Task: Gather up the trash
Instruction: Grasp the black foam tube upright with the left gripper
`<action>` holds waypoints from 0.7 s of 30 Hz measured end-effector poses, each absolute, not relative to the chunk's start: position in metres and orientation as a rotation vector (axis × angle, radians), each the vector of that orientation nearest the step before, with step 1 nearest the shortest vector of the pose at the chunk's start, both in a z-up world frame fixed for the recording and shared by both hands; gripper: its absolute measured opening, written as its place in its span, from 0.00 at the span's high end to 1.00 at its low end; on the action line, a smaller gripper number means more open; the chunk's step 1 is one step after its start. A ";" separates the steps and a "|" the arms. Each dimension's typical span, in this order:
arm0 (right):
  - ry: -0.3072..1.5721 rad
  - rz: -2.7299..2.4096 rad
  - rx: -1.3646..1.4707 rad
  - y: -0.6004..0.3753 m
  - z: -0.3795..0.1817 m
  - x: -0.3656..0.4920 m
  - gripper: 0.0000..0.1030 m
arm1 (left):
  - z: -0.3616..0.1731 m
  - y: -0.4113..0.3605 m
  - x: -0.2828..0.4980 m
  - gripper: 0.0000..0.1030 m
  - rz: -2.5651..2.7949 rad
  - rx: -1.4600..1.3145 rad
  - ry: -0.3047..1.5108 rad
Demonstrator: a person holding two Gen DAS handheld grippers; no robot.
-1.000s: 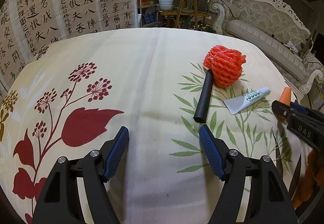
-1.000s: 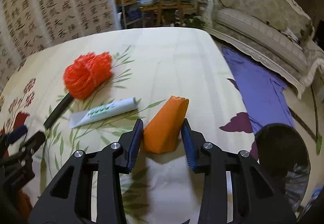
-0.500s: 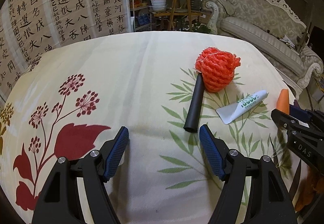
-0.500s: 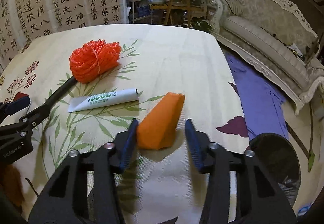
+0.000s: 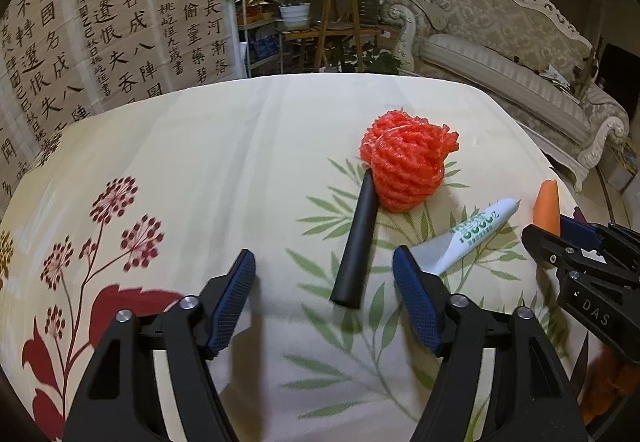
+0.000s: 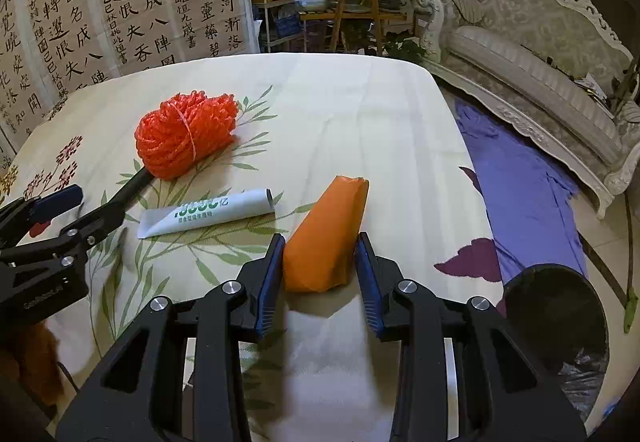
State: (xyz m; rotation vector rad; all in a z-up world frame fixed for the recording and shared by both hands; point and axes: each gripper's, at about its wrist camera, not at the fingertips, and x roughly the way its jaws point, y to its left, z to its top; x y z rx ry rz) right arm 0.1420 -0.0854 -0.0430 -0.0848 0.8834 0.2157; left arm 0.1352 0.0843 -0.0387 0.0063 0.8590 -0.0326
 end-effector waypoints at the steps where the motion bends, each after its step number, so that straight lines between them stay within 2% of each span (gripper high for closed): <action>1: 0.884 0.216 -0.086 -0.085 -0.043 0.143 0.66 | -0.039 0.084 0.138 0.40 -0.038 0.005 0.867; 5: 0.884 0.217 -0.090 -0.084 -0.043 0.147 0.66 | -0.041 0.086 0.146 0.54 -0.048 -0.006 0.880; 6: 0.884 0.218 -0.089 -0.084 -0.043 0.147 0.66 | -0.041 0.085 0.147 0.62 -0.049 0.003 0.878; 7: 0.884 0.217 -0.088 -0.083 -0.044 0.147 0.66 | -0.042 0.084 0.147 0.66 -0.050 0.009 0.877; 9: 0.884 0.217 -0.088 -0.083 -0.044 0.147 0.66 | -0.041 0.081 0.146 0.86 -0.067 0.021 0.873; 21: 0.878 0.222 -0.067 -0.084 -0.041 0.139 0.67 | -0.037 0.084 0.123 0.86 -0.064 0.013 0.850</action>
